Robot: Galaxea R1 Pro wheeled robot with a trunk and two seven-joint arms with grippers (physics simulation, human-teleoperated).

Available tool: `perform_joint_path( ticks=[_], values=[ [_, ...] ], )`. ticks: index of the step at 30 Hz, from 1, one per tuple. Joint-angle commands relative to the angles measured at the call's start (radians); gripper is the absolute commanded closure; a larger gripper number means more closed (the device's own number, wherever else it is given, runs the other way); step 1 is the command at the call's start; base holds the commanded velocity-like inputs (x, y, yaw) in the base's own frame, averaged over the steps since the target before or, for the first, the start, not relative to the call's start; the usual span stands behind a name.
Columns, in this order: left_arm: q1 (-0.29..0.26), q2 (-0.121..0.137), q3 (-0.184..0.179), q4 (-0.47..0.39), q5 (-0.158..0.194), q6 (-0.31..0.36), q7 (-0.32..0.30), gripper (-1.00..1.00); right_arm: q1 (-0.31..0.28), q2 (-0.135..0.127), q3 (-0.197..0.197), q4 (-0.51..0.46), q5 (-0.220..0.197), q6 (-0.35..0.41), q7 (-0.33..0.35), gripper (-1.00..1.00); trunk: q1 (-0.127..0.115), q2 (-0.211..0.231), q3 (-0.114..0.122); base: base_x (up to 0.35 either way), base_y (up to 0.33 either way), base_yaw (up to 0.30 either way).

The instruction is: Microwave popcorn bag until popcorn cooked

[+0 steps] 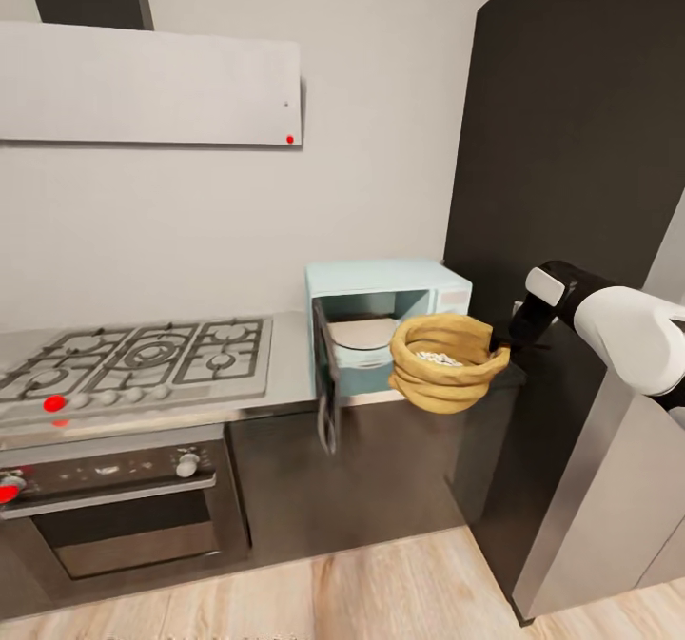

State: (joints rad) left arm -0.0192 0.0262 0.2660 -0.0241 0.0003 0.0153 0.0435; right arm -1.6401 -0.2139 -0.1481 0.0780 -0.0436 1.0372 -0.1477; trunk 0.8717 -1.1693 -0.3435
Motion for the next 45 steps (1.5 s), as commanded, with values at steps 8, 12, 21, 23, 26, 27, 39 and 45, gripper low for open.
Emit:
perform_joint_path(
  ticks=[8,12,21,23,26,27,39,45],
  values=[
    [-0.001,0.0,0.003,0.0,0.0,0.001,0.002,-1.0,-0.001,-0.001,-0.008,0.002,-0.005,0.001,-0.01,1.0,0.0,-0.001,-0.001,0.0,-0.295,0.267],
    [0.0,0.001,0.004,0.0,0.0,0.0,0.002,-1.0,-0.001,-0.001,-0.008,0.002,-0.005,0.001,-0.01,1.0,0.0,-0.001,-0.001,0.0,-0.153,0.267],
    [-0.001,0.001,0.004,0.0,0.0,0.0,0.002,-1.0,-0.001,0.0,-0.008,0.002,-0.005,0.001,-0.01,1.0,0.0,-0.001,-0.001,0.0,-0.01,0.267],
    [-0.001,0.001,0.004,0.0,0.0,0.0,0.002,-1.0,-0.001,0.0,-0.008,0.002,-0.005,0.001,-0.01,1.0,0.0,-0.001,-0.001,0.0,0.0,0.267],
    [-0.001,0.001,0.004,0.0,0.0,0.0,0.002,-1.0,-0.001,0.0,-0.008,0.002,-0.005,0.001,-0.01,1.0,0.0,-0.001,-0.001,0.004,-0.049,0.267],
    [-0.001,0.001,0.004,0.0,0.0,0.0,0.002,-1.0,-0.001,0.001,-0.008,0.002,-0.005,0.001,-0.01,1.0,0.0,-0.001,-0.001,0.023,-0.225,0.238],
    [-0.001,0.001,0.004,0.0,0.0,0.0,0.002,-1.0,-0.001,0.0,-0.008,0.002,-0.005,0.001,-0.012,1.0,0.0,-0.001,-0.001,0.002,-0.195,0.024],
    [-0.001,0.001,0.004,0.0,0.0,0.0,0.002,-1.0,-0.001,0.0,-0.008,0.002,-0.005,0.002,-0.012,1.0,0.0,-0.001,-0.001,0.001,-0.003,0.0]
  ],
)
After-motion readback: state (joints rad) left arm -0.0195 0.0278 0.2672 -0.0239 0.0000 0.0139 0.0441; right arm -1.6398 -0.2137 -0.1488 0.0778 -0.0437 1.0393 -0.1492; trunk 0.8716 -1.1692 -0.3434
